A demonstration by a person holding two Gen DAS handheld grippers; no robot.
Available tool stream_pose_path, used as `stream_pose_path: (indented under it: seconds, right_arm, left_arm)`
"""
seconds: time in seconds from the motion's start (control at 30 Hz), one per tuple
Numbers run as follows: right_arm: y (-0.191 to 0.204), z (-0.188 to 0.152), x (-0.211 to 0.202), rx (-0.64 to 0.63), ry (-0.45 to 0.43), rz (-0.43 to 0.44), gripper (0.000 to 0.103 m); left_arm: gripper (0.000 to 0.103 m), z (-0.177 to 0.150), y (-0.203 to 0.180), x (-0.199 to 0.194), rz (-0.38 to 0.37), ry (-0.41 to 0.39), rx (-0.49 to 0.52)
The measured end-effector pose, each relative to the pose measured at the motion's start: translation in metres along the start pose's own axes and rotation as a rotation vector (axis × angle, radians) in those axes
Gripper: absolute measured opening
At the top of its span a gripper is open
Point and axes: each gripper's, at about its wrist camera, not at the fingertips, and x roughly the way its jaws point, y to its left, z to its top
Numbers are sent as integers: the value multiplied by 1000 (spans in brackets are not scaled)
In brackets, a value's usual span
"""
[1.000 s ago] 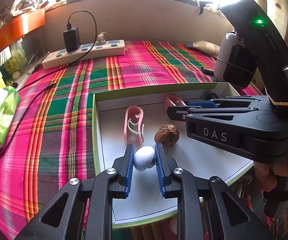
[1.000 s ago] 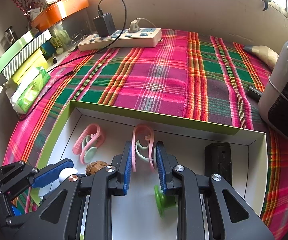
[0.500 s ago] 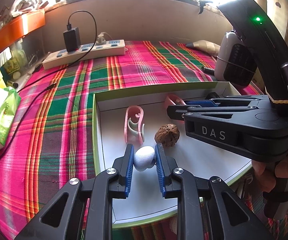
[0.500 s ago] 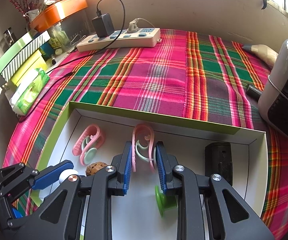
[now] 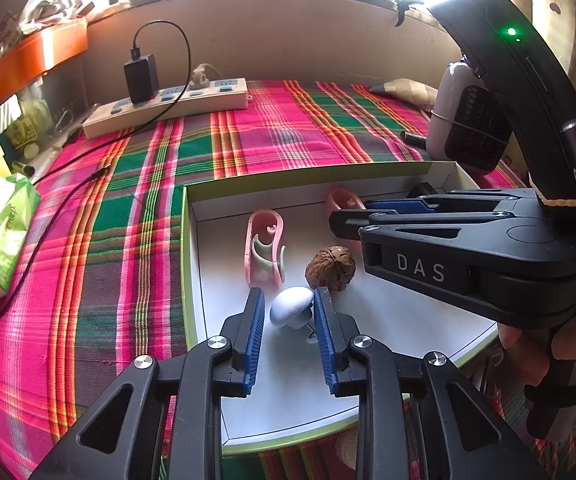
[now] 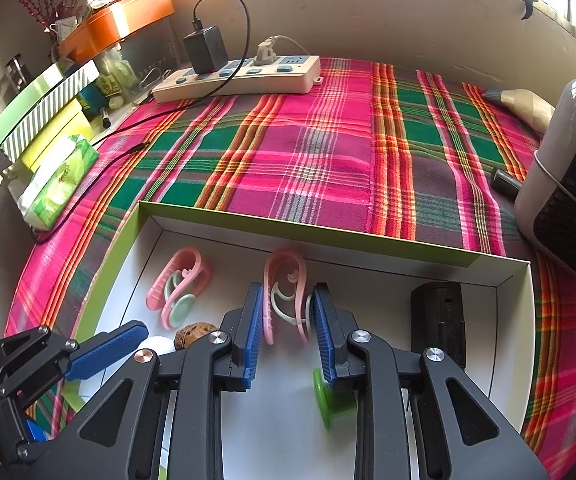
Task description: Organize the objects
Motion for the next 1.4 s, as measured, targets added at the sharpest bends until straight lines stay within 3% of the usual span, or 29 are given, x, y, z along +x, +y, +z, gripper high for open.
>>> stream_pose_path:
  seconds: [0.17, 0.83, 1.4]
  right_arm:
    - [1, 0, -1, 2, -3, 8, 34]
    - [13, -16, -32, -10, -66, -16, 35]
    - [25, -52, -76, 10, -151, -14, 35]
  left_arm:
    - [24, -1, -2, 0, 3, 0, 2]
    - [29, -11, -4, -30, 52, -49, 2]
    - [29, -37, -14, -71, 40, -94, 8]
